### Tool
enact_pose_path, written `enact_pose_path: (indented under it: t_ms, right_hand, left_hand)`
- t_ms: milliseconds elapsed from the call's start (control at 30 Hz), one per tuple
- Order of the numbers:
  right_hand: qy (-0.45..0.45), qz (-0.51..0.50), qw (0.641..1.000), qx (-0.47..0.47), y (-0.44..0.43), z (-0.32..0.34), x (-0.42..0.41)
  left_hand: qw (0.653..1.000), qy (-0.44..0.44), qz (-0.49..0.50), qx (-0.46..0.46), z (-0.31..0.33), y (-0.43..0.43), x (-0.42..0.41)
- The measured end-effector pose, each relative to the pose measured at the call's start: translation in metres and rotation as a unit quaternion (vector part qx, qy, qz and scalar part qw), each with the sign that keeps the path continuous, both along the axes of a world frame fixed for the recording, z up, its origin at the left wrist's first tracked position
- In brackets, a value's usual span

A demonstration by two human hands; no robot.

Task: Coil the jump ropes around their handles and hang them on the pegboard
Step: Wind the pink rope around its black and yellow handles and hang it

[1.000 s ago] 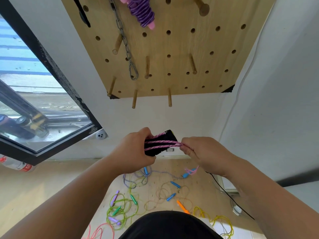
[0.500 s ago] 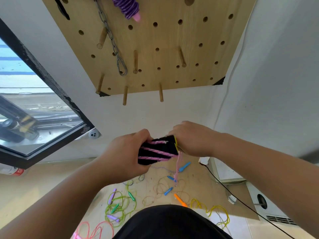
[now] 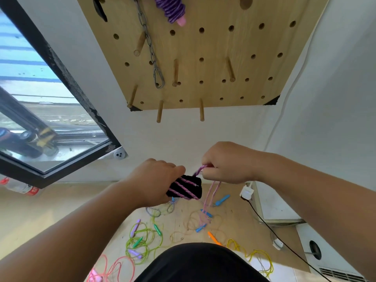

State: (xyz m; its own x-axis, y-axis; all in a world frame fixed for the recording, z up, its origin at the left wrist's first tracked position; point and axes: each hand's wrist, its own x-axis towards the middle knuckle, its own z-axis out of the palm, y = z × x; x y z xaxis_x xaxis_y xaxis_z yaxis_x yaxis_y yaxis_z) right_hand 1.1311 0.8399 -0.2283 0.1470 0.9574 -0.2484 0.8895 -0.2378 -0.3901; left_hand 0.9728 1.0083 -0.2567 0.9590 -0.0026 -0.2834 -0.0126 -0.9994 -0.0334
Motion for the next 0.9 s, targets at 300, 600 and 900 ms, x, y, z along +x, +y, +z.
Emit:
enact_pose_path:
  t_ms: [300, 600, 900]
  right_hand:
    - [0.086, -0.099, 0.99, 0.047, -0.034, -0.025, -0.029]
    - [0.122, -0.154, 0.98, 0.03, -0.059, -0.052, -0.035]
    - [0.427, -0.187, 0.885, 0.005, -0.053, -0.071, -0.005]
  left_hand:
    - [0.914, -0.039, 0.293, -0.277, -0.015, 0.026, 0.002]
    - [0.746, -0.061, 0.34, -0.569, 0.006, -0.011, -0.001]
    - [0.678, 0.038, 0.165, -0.715, 0.013, -0.005, -0.016]
